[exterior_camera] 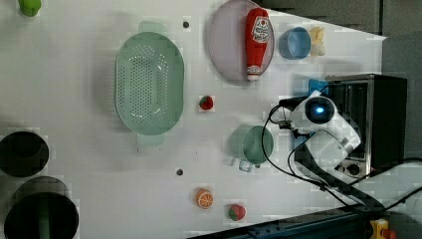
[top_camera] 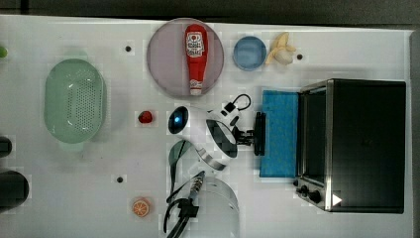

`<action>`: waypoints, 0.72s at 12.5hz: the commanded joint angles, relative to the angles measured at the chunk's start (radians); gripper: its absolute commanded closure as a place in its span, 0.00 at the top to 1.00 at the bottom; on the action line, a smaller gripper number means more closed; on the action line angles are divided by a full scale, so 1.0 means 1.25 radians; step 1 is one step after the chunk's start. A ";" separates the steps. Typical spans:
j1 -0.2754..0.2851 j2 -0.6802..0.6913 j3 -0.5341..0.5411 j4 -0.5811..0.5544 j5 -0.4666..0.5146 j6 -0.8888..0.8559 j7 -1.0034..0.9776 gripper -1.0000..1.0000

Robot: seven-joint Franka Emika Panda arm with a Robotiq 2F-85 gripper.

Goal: Flap open oven.

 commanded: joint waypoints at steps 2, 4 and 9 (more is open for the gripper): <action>-0.002 -0.012 -0.004 0.027 -0.001 0.015 0.061 0.18; -0.002 -0.037 0.007 0.038 0.051 0.032 0.067 0.18; -0.008 -0.193 0.004 0.040 0.371 0.034 0.068 0.18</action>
